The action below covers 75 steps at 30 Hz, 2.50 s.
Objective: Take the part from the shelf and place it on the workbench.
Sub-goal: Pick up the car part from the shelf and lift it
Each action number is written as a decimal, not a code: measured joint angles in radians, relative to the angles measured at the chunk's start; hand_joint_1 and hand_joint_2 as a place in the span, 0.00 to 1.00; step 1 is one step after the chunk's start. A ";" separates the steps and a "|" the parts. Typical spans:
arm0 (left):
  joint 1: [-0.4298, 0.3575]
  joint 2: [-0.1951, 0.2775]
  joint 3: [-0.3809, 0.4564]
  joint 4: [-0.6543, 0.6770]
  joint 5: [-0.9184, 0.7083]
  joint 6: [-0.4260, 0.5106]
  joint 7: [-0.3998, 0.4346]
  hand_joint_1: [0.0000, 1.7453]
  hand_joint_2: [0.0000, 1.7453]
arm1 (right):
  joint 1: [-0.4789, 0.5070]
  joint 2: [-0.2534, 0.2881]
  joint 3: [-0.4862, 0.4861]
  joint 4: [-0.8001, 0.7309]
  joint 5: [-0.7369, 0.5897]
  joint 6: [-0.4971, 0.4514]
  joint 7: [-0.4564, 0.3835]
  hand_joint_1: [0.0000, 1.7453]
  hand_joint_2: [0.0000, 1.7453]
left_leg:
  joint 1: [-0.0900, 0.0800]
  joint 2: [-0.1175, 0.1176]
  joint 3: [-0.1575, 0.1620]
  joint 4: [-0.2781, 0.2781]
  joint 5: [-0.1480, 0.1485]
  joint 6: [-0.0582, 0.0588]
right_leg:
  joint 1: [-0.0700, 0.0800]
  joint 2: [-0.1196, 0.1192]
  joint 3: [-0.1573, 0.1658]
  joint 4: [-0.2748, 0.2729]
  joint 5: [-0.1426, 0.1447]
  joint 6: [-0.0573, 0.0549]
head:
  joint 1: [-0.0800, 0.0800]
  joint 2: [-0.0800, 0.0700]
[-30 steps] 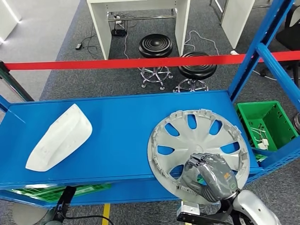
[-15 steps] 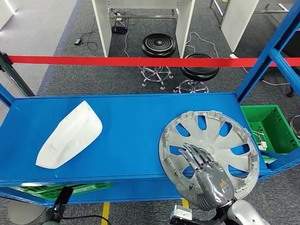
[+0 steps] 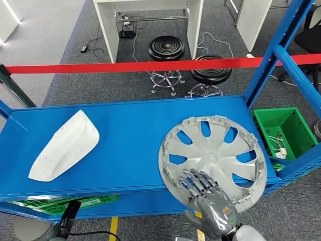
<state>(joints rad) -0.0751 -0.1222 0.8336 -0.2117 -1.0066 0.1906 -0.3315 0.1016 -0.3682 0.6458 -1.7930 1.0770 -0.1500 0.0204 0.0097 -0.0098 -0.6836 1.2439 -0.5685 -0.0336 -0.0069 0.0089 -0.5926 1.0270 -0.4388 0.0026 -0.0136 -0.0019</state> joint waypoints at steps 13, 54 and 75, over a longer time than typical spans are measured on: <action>-0.013 -0.010 0.002 0.000 0.001 -0.005 0.000 0.00 0.00 | -0.032 0.000 0.025 0.042 0.014 0.037 0.028 0.00 1.00 | 0.003 0.000 0.113 -0.247 0.132 0.046 | 0.004 0.000 -0.048 0.086 -0.049 0.046 | 0.005 0.000; -0.006 -0.014 0.027 0.000 0.022 -0.002 -0.017 0.00 0.00 | 0.021 0.004 0.007 0.079 0.092 0.004 0.242 0.00 1.00 | -0.006 -0.002 0.109 -0.239 0.128 0.033 | 0.002 0.002 0.012 0.008 -0.019 0.038 | 0.003 0.000; -0.006 -0.014 0.031 0.000 0.022 -0.004 -0.017 0.00 0.00 | 0.026 0.009 0.004 0.086 0.057 0.017 0.257 0.00 1.00 | 0.003 0.001 0.104 -0.241 0.132 0.048 | 0.002 -0.001 -0.052 0.131 -0.089 0.048 | 0.003 0.000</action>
<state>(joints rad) -0.0808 -0.1364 0.8644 -0.2117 -0.9850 0.1871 -0.3483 0.1273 -0.3594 0.6501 -1.7069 1.1337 -0.1326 0.2773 0.0129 -0.0087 -0.5792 1.0033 -0.4366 0.0141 -0.0046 0.0080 -0.6450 1.1583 -0.5280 0.0509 -0.0102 -0.0019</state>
